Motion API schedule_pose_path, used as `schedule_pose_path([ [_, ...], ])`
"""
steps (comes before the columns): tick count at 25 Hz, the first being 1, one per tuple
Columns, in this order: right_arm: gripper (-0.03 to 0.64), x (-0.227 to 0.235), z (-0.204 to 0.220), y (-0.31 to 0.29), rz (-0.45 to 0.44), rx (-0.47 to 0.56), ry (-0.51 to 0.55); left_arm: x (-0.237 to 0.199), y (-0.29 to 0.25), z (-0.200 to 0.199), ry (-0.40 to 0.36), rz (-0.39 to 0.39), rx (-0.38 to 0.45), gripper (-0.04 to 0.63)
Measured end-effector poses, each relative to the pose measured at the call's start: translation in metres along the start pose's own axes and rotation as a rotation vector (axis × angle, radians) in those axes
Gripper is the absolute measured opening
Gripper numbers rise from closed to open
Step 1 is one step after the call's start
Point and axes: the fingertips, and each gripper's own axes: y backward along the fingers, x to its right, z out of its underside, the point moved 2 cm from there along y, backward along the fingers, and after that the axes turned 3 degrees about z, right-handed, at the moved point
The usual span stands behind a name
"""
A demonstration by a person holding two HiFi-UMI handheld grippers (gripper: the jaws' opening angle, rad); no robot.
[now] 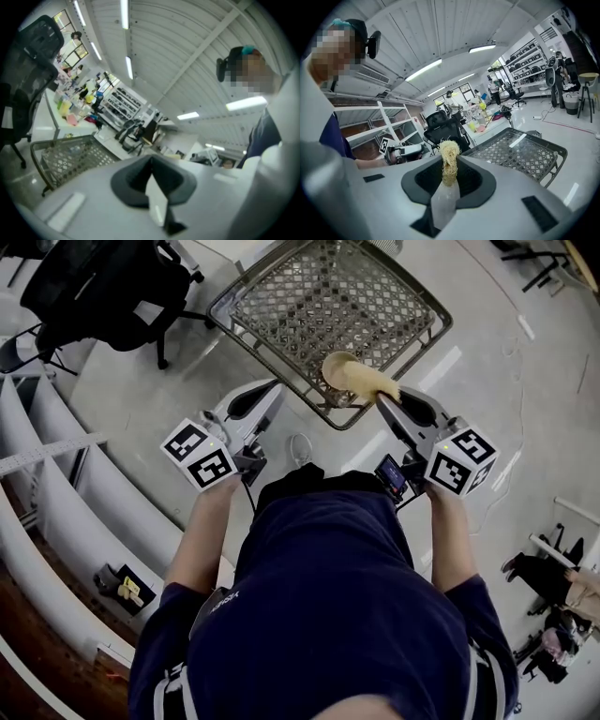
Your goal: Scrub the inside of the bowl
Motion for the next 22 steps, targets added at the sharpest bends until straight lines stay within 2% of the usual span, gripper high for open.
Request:
schedule_pose_path([
  [5,0.064,0.006,-0.009,-0.008,0.014,0.01,0.003,-0.011,-0.006,-0.004,0.005,0.008,-0.019,0.005],
  [11,0.064,0.023,-0.015,-0.014,0.021,0.007,-0.008,-0.024,-0.028,0.012,0.022,-0.003,-0.066,0.005],
  [16,0.063,0.05,-0.017,-0.027,-0.004,-0.022,-0.013,-0.046,-0.053,0.037,0.028,-0.061,-0.132,0.005],
  [22,0.064,0.091,-0.015,-0.043,-0.046,-0.092,-0.022,-0.082,-0.08,0.075,0.069,-0.162,-0.201,0.006],
])
